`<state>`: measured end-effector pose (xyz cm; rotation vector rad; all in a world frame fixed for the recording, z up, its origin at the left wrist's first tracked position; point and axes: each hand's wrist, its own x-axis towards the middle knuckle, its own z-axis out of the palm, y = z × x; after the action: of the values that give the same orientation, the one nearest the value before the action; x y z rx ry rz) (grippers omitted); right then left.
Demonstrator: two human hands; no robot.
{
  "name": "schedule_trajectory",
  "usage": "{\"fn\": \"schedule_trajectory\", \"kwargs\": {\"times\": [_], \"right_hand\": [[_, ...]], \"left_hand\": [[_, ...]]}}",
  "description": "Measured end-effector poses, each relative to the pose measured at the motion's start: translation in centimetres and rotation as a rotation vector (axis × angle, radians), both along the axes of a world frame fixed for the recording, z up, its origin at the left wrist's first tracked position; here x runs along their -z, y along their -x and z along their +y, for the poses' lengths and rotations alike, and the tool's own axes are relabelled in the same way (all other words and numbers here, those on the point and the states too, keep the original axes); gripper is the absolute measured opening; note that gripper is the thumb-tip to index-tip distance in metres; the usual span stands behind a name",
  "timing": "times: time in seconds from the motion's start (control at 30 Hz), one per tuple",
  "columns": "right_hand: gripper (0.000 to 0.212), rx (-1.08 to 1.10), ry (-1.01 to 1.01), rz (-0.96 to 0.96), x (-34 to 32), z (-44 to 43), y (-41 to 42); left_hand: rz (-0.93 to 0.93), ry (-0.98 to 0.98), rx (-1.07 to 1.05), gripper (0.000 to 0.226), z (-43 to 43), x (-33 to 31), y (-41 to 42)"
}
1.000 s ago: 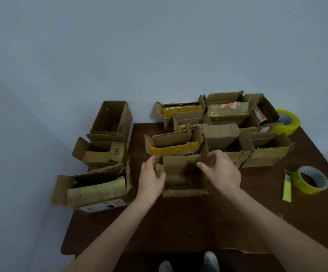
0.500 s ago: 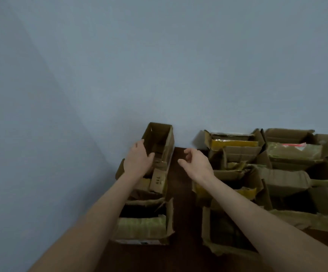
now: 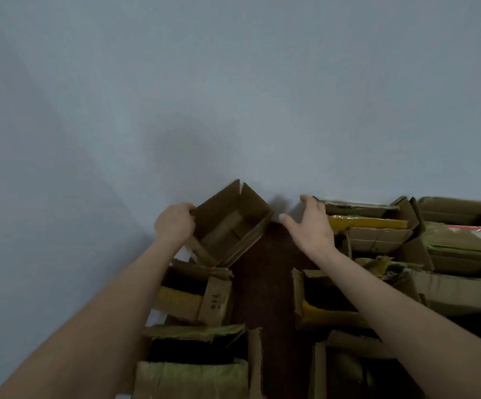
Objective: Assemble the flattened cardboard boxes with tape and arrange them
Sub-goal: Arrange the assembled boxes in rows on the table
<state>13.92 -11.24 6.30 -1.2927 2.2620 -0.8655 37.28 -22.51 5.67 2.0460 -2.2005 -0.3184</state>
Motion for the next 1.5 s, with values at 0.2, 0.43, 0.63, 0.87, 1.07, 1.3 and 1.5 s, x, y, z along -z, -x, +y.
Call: {"fn": "schedule_trajectory", "kwargs": {"times": [0.2, 0.43, 0.63, 0.87, 1.07, 1.3, 1.5], "right_hand": [[0.078, -0.124, -0.21, -0.155, -0.7, -1.9, 1.0], [0.012, 0.089, -0.181, -0.171, 1.4, -1.7, 3.0], [0.027, 0.117, -0.127, -0.365, 2.7, -1.7, 3.6], [0.035, 0.103, -0.153, -0.291, 3.2, -1.5, 4.3], [0.053, 0.066, -0.178, -0.1, 3.2, -0.4, 4.7], [0.05, 0.075, -0.225, 0.125, 0.8, 1.2, 3.7], [0.034, -0.254, -0.069, 0.044, -2.2, 1.6, -3.0]], "left_hand": [[0.119, 0.095, 0.214, 0.03, -1.1, -2.4, 2.2], [0.412, -0.072, 0.026, 0.072, -0.2, -0.7, 3.5], [0.489, -0.197, -0.102, 0.012, 0.4, 1.5, 3.1], [0.512, -0.283, -0.055, 0.044, 1.9, 1.6, 5.7], [0.668, -0.223, -0.232, 0.023, 1.4, 3.0, 5.9], [0.622, -0.309, -0.108, 0.034, 2.6, 1.0, 5.8], [0.349, -0.098, -0.026, 0.054, 3.4, -3.5, -1.0]]}}
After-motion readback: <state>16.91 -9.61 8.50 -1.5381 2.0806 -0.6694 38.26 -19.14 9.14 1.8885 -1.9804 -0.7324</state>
